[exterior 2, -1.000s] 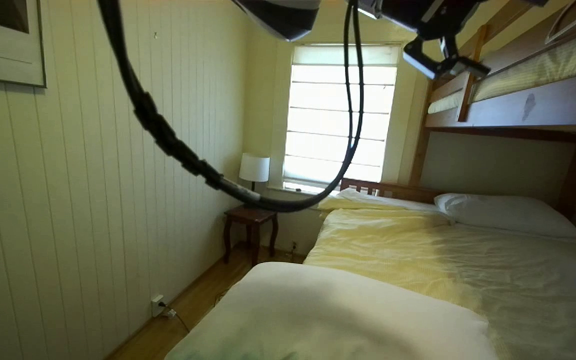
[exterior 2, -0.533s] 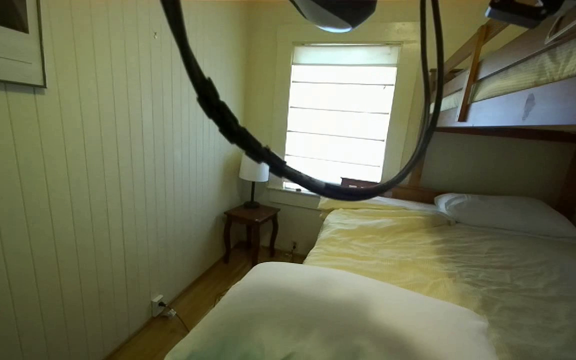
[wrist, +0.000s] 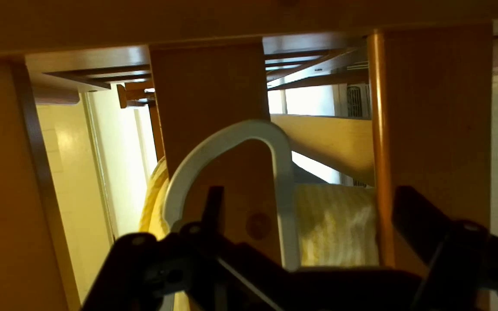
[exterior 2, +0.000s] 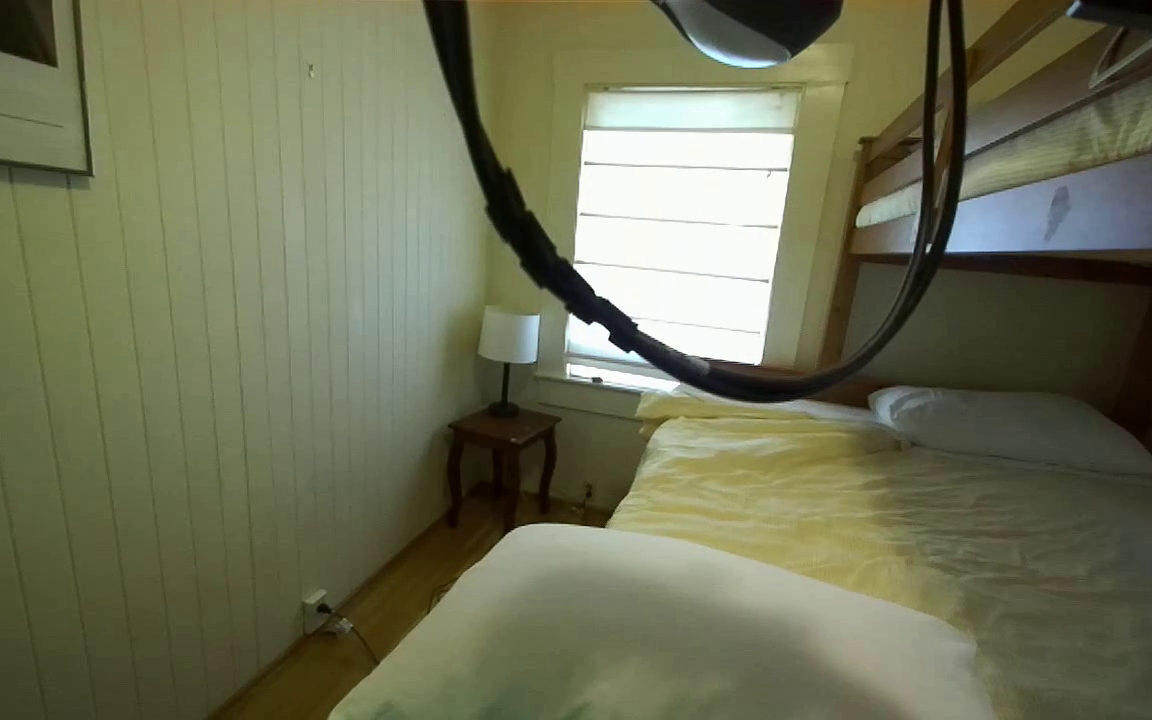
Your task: Unhook the coat hanger from the first plank and hang it on the 3rd plank of the top bunk bed
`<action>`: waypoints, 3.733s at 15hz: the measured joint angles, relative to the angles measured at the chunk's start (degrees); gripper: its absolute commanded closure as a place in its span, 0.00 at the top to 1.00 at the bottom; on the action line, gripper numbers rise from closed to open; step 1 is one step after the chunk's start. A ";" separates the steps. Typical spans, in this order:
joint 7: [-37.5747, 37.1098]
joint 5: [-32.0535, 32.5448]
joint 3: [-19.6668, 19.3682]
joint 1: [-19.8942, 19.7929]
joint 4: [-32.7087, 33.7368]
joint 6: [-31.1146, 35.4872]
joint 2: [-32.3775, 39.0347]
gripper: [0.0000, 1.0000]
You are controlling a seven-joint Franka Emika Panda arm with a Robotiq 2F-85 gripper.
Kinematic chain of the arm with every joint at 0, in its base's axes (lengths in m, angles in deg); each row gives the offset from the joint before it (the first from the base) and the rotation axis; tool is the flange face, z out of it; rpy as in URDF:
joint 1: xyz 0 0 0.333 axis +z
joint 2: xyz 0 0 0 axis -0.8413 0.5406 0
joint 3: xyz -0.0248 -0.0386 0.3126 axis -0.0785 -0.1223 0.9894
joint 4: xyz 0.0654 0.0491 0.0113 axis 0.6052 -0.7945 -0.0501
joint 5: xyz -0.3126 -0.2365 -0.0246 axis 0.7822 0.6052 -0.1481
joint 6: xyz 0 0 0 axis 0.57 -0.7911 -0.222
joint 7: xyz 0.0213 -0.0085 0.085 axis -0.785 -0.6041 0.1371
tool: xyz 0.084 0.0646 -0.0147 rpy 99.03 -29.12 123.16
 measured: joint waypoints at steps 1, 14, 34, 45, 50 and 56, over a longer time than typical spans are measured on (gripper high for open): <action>-0.31 0.00 -0.13 -0.17 0.73 0.00 0.62 0.65; -1.22 0.00 -0.11 -0.70 7.31 0.00 5.90 0.03; 1.73 9.89 3.62 1.07 12.02 15.04 10.56 0.03; 1.70 9.07 6.82 4.49 11.16 3.92 14.81 0.03; 1.78 8.90 7.46 5.26 6.86 -1.78 13.90 0.13; 1.84 8.11 8.06 5.55 4.52 -3.86 13.56 0.03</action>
